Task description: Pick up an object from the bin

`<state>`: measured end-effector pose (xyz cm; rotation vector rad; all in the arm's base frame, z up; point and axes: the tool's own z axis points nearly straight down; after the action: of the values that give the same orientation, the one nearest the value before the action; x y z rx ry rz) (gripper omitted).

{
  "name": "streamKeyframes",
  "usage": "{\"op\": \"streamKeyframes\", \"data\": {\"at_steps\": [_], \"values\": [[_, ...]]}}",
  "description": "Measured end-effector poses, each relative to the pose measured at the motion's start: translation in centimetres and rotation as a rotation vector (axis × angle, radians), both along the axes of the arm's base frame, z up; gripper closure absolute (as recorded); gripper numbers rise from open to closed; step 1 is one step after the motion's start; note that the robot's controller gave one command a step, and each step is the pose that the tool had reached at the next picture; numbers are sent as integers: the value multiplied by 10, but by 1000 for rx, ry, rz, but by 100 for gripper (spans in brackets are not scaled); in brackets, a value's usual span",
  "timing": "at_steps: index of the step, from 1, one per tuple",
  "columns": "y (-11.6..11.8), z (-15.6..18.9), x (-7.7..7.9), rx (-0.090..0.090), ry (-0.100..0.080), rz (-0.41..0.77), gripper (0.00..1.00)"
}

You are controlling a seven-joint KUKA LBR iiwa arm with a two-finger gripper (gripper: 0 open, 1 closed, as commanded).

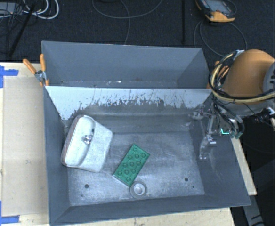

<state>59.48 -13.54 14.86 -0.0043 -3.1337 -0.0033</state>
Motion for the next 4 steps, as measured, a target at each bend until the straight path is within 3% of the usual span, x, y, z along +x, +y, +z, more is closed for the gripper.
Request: {"op": "streamKeyframes", "data": {"at_steps": [1,2,3,4], "values": [[55,-21,-39,2,-4,239,0],[141,19,-35,-1,-9,234,0],[175,-74,-44,-1,-20,316,0],[176,-67,-38,-3,-40,318,100]]}}
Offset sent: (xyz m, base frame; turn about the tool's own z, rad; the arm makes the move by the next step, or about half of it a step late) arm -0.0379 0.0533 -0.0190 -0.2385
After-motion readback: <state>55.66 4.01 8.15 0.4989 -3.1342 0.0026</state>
